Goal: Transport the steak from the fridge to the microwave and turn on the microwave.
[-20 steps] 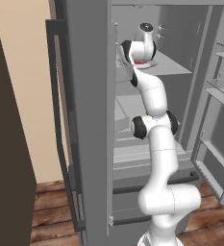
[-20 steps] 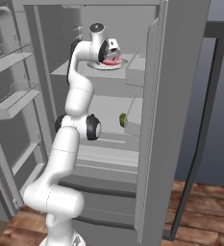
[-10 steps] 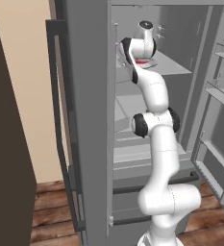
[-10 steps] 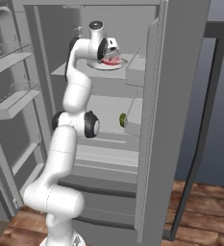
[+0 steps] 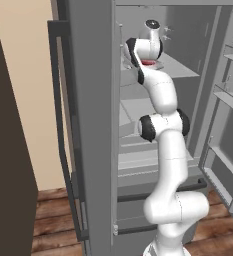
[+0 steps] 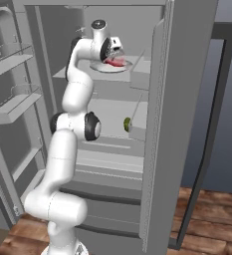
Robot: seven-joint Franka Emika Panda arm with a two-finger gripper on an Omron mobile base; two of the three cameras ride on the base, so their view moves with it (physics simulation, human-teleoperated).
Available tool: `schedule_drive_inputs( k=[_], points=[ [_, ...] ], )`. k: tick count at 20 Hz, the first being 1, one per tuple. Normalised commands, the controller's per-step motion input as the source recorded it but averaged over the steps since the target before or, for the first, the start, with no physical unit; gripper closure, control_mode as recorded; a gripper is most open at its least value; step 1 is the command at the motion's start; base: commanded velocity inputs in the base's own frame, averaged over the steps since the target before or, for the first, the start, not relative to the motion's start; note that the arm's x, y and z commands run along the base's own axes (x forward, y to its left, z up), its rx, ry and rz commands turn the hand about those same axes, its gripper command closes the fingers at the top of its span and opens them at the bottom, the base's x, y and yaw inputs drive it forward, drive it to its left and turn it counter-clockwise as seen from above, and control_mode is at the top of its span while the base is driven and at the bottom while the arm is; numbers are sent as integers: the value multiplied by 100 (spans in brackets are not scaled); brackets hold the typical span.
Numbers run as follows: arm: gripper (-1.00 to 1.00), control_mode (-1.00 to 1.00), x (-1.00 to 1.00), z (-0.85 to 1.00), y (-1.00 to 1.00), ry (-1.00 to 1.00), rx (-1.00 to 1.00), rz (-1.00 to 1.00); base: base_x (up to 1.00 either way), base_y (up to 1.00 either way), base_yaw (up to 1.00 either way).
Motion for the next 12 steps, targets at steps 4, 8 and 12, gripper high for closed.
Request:
schedule_drive_inputs(
  k=[4, 8, 12],
  points=[
    [100, -100, -12, 32, 6, -28, 0, 0, 0, 0, 0],
    [100, -100, -42, 18, 9, -35, 0, 0, 0, 0, 0],
    [100, -100, -54, 1, 2, -23, 0, 0, 0, 0, 0]
  ],
)
